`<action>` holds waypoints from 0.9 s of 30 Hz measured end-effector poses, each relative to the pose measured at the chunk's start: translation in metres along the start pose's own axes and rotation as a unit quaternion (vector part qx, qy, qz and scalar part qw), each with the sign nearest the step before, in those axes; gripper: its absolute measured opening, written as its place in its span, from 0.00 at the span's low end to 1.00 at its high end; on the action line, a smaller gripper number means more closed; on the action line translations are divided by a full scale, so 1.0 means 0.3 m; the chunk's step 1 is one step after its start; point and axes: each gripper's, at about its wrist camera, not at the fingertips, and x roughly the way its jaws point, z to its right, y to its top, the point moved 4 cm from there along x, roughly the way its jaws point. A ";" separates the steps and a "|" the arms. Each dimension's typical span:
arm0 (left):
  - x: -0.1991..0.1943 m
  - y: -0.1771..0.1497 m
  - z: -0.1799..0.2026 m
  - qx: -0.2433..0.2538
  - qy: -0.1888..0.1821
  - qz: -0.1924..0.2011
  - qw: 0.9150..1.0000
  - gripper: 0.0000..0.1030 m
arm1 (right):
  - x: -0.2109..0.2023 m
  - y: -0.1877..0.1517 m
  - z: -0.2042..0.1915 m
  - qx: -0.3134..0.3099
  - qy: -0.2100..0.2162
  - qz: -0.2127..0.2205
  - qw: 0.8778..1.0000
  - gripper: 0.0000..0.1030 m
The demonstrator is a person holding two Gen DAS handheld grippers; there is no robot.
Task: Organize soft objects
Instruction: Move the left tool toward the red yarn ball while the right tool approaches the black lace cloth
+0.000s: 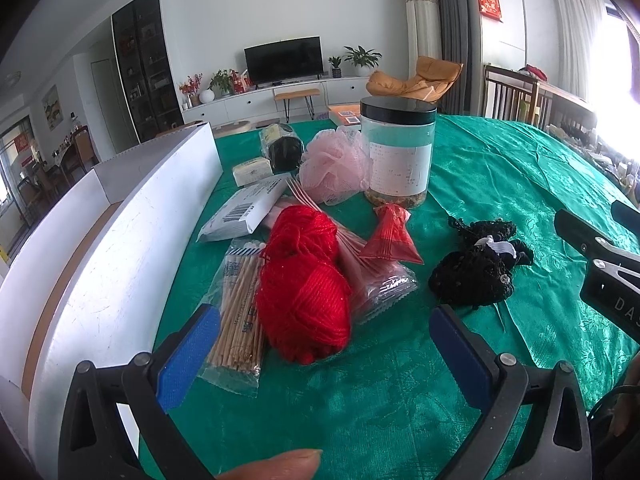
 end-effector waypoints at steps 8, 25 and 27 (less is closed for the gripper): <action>0.052 -0.026 -0.013 -0.007 -0.002 -0.031 0.999 1.00 | 0.006 -0.027 -0.013 0.003 0.002 -0.007 1.000 0.87; 0.241 -0.040 -0.026 0.007 0.018 -0.086 0.996 1.00 | 0.048 -0.041 0.056 0.049 0.011 -0.048 0.998 0.87; 0.246 -0.036 -0.024 0.010 0.018 -0.085 0.996 1.00 | 0.061 -0.049 0.067 0.057 0.010 -0.060 0.997 0.87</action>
